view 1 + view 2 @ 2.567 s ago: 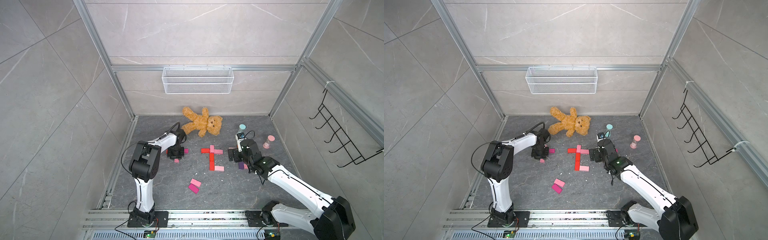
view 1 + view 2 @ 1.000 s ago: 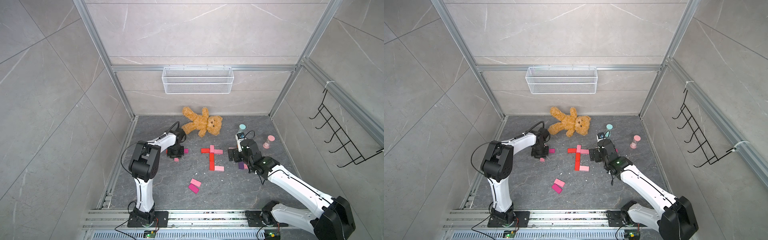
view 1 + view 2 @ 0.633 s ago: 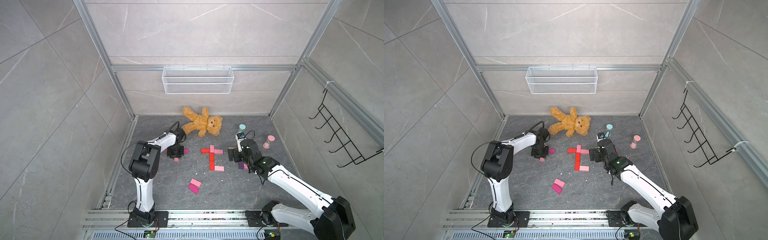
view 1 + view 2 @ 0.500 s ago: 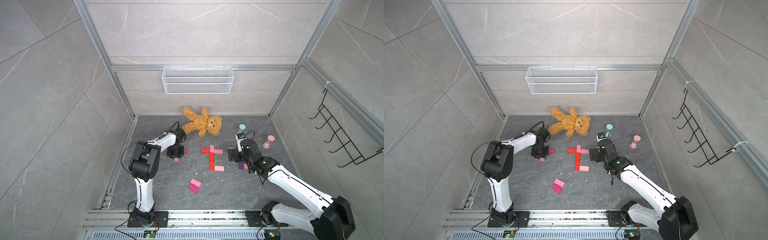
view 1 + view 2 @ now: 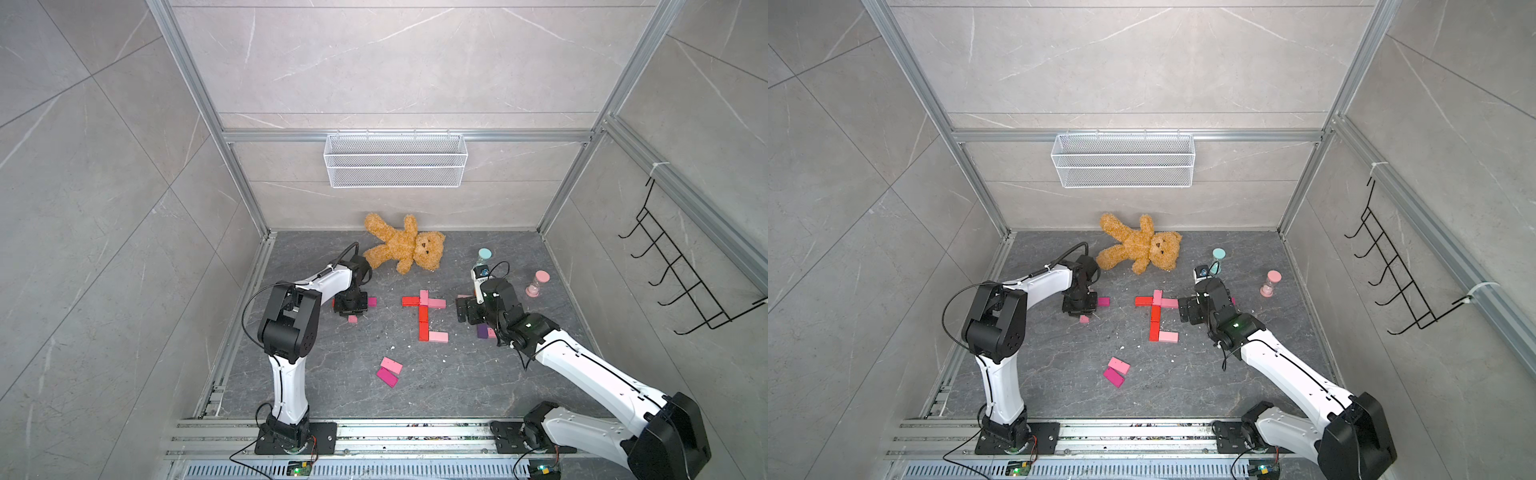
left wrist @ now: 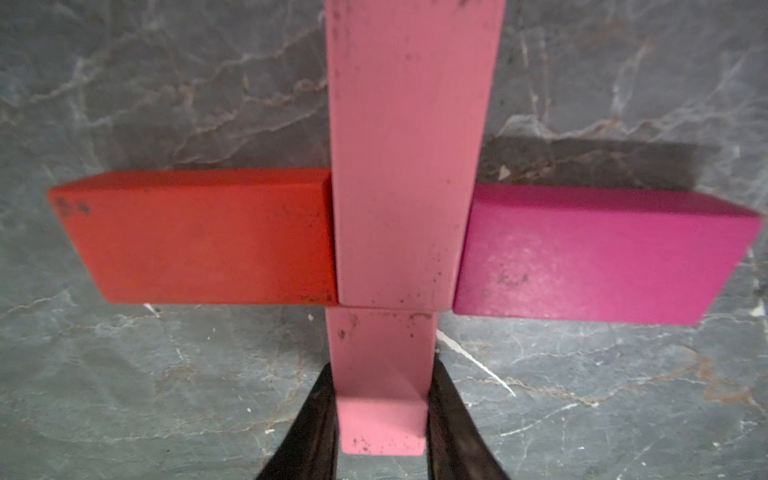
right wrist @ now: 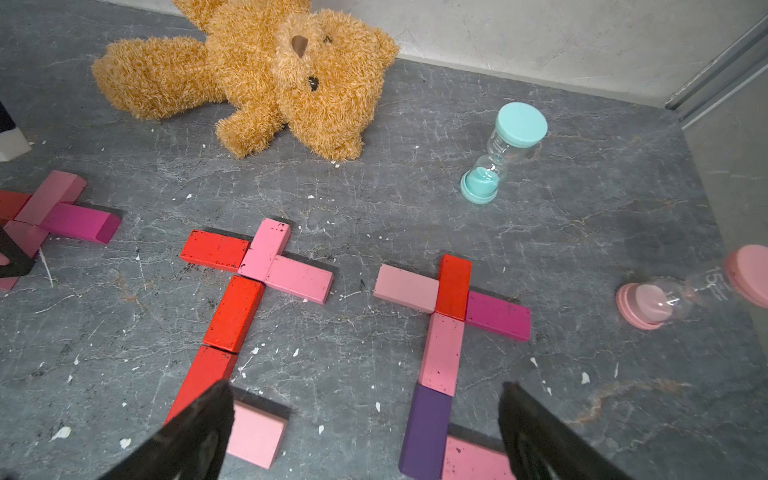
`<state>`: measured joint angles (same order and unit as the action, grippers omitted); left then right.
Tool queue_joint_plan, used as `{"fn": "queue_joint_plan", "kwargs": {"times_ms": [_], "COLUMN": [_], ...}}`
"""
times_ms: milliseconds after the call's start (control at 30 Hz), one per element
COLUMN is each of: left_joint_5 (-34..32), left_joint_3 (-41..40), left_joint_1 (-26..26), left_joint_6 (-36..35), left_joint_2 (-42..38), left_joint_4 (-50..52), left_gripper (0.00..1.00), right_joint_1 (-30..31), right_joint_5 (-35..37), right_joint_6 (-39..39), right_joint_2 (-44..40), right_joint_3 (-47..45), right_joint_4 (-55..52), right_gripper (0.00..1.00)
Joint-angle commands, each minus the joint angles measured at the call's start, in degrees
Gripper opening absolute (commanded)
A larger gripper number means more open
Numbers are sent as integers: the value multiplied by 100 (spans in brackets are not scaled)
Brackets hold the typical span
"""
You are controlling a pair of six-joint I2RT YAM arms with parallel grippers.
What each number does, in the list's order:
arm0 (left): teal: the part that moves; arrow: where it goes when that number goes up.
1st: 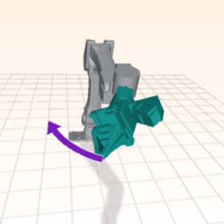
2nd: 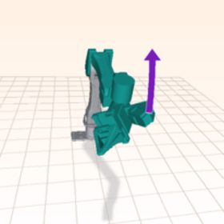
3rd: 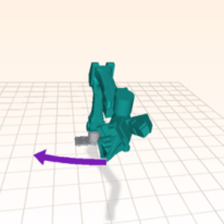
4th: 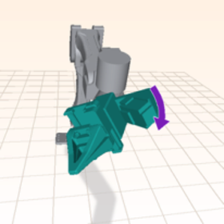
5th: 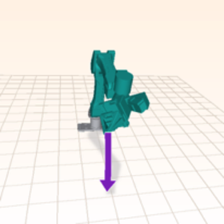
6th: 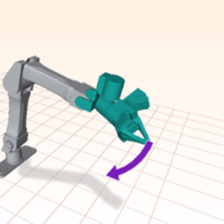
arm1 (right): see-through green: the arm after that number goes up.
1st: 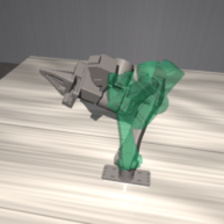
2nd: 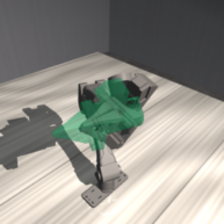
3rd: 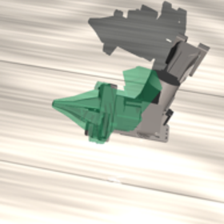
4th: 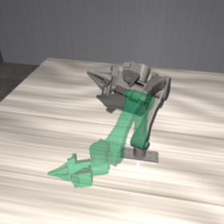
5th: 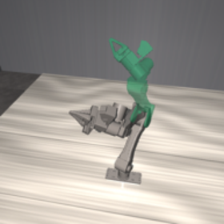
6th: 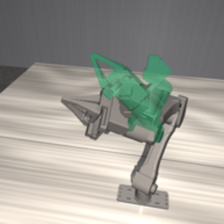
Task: Assemble the letter t with building blocks
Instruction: Assemble the building block at the center of the board.
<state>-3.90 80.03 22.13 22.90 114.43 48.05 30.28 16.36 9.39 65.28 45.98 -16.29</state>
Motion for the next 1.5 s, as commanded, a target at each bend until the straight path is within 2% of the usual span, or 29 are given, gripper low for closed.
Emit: {"fn": "queue_joint_plan", "kwargs": {"times_ms": [0,1233,1467], "left_joint_5": [124,241,276], "left_joint_3": [145,65,4], "left_joint_1": [-26,-21,-25], "left_joint_6": [-116,-401,-434], "left_joint_2": [148,141,106], "left_joint_4": [-101,-146,-186], "left_gripper": [14,18,22], "right_joint_1": [-15,-14,-16], "right_joint_5": [95,78,76], "right_joint_6": [-51,-68,-69], "right_joint_2": [-15,42,42], "right_joint_3": [55,78,69], "right_joint_4": [-76,-58,-58], "right_gripper": [100,100,100]}}
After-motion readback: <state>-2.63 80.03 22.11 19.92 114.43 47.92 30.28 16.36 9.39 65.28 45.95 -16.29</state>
